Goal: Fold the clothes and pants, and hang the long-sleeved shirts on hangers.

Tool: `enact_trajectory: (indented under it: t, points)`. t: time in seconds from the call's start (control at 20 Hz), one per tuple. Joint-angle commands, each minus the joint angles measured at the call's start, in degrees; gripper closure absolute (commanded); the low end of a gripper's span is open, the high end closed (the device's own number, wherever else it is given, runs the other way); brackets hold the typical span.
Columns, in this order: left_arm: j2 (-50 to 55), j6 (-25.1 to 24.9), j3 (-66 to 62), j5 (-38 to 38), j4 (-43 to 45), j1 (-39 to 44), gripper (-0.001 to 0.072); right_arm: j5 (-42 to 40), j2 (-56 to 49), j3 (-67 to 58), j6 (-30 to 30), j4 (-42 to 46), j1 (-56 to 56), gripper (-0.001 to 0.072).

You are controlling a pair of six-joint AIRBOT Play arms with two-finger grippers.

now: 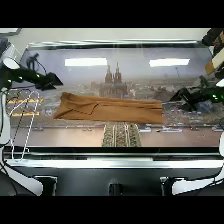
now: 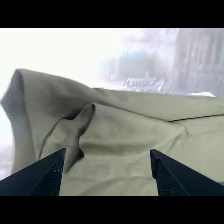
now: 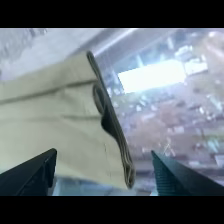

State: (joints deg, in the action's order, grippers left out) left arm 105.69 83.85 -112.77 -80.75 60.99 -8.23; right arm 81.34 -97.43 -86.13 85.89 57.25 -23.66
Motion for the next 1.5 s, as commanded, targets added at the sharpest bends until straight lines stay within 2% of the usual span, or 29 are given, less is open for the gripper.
enact_trajectory:
  t: [0.0, 0.1, 0.25, 0.55, 0.75, 0.8, 0.9, 0.95, 1.0, 1.05, 1.1, 1.15, 1.2, 1.3, 1.45]
  points:
    - [-6.4, 2.8, -2.7, -0.6, 10.3, 2.5, 0.0083, 4.8, -4.6, -0.7, -6.2, -6.4, -1.7, 0.0027]
    - [-9.1, 5.2, -2.7, -1.7, 16.2, 5.0, 0.0083, 4.2, -7.4, -0.7, -7.4, -8.2, -1.7, 0.0025]
    - [-10.5, 5.4, -2.8, -2.0, 20.2, 7.8, 0.0083, 3.2, -9.9, -0.7, -9.0, -8.1, -1.7, 0.003]
    - [-10.4, 7.7, -2.7, -1.9, 20.3, 9.2, 0.0083, -1.6, -10.0, 3.5, -10.7, -6.0, 2.1, 0.0036]
    - [-10.4, 7.8, -2.7, -1.9, 20.2, 9.2, 0.0083, -4.6, -10.0, 4.0, -9.7, -6.6, 6.1, 0.0069]
    - [-10.4, 7.7, -2.7, -1.9, 20.2, 9.4, 0.0083, -5.5, -10.0, 4.0, -9.1, -6.6, 7.1, 0.0158]
    - [-10.4, 7.7, -2.6, -1.9, 20.1, 9.5, 0.0083, -6.8, -10.0, 4.0, -8.1, -6.4, 9.6, 0.0238]
    - [-10.4, 7.8, -2.6, -1.9, 20.0, 9.5, 0.0083, -7.4, -10.0, 4.0, -7.3, -5.9, 10.8, 0.0323]
    - [-10.4, 7.8, -2.6, -1.9, 20.0, 9.5, 0.0083, -8.0, -10.0, 4.0, -7.2, -5.8, 11.7, 0.047]
    - [-10.4, 7.7, -2.6, -2.0, 19.6, 9.5, 0.0085, -8.1, -9.9, 4.0, -7.2, -6.1, 12.1, 0.0651]
    - [-10.4, 7.7, -2.6, -2.0, 18.5, 9.5, 0.0088, -8.0, -9.6, 4.0, -7.2, -7.3, 12.1, 0.068]
    - [-10.3, 7.7, -2.6, -2.0, 17.2, 9.5, 0.011, -8.0, -8.8, 3.9, -7.1, -8.0, 11.9, 0.068]
    - [-9.9, 7.7, -2.6, -2.0, 15.1, 9.5, 0.0182, -8.0, -7.3, 3.9, -6.5, -8.1, 11.6, 0.0681]
    - [-9.1, 7.7, -1.1, -1.9, 9.9, 9.9, 0.0683, -7.2, -3.7, 2.7, -4.0, -7.9, 10.8, 0.0681]
    - [-7.0, 9.7, 5.2, 0.5, 4.6, 12.5, 0.0686, -1.6, 1.2, -2.7, -1.8, -8.0, 9.2, 0.0681]
